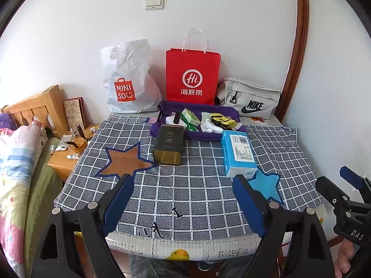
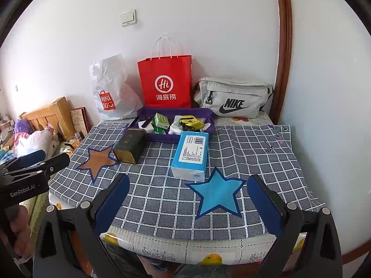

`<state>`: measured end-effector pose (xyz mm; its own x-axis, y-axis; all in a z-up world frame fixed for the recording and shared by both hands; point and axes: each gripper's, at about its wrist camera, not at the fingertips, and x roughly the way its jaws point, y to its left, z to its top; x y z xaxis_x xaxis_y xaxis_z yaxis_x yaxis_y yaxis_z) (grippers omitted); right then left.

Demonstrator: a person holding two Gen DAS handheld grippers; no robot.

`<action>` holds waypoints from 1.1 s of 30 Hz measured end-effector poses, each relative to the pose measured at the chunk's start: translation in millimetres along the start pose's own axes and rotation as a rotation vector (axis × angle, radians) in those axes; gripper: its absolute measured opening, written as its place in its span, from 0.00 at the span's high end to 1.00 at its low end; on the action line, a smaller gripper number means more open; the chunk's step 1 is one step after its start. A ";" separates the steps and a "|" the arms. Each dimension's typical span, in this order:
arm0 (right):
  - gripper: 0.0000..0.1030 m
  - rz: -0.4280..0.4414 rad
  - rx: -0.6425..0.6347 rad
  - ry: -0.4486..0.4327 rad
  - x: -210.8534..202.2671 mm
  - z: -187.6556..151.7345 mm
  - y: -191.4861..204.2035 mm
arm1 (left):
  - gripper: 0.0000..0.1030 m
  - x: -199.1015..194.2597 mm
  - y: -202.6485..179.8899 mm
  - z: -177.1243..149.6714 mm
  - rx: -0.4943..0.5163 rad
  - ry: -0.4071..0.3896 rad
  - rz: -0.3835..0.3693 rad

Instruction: Organize soft objects

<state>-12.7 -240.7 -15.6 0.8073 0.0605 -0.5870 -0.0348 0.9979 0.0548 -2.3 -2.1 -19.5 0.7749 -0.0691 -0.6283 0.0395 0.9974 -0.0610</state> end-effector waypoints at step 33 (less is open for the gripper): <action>0.03 0.007 0.004 -0.009 -3.7 -1.2 -4.8 | 0.16 -1.3 -1.9 -0.5 -0.004 0.002 0.004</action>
<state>-16.3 -245.6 -14.7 0.8126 0.0674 -0.5789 -0.0385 0.9973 0.0621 -3.6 -3.9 -18.9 0.7737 -0.0655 -0.6301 0.0339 0.9975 -0.0621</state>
